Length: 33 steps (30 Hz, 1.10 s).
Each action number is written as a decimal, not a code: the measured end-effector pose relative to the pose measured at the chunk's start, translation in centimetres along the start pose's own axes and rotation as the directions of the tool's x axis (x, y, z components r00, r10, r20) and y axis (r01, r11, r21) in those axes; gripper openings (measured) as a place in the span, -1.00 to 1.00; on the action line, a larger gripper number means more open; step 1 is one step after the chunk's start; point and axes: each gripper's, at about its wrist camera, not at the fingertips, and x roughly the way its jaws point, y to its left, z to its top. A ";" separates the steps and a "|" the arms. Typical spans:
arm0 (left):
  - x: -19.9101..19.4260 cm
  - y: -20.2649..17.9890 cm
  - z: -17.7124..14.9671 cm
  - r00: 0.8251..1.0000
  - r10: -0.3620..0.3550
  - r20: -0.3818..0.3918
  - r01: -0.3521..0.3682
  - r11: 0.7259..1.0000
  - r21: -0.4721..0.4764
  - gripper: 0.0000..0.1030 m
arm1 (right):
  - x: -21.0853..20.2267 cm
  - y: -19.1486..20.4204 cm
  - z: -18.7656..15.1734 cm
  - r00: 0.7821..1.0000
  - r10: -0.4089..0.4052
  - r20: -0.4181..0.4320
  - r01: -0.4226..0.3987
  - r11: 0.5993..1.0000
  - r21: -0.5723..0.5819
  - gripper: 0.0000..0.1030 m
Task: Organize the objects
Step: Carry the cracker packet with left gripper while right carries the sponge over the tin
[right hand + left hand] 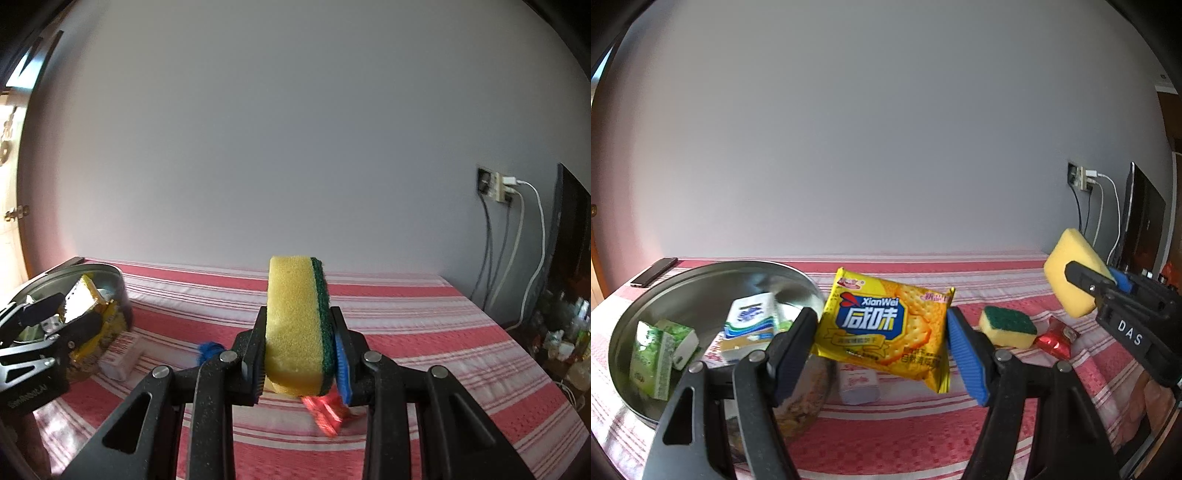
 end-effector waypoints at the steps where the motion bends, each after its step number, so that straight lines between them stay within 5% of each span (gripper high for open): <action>1: -0.2 0.3 0.1 1.000 0.004 0.005 -0.004 1.000 -0.003 0.38 | 0.1 0.4 0.2 1.000 0.014 0.000 -0.014 1.000 0.000 -0.37; 17: -2.4 5.3 1.7 0.990 0.130 0.053 -0.128 0.991 -0.030 0.38 | 2.2 6.4 3.0 0.978 0.205 -0.030 -0.206 0.978 -0.026 -0.37; 33: -3.0 11.4 1.7 0.969 0.246 0.019 -0.244 0.966 -0.085 0.38 | 3.7 12.3 4.2 0.955 0.291 -0.059 -0.296 0.950 -0.102 -0.37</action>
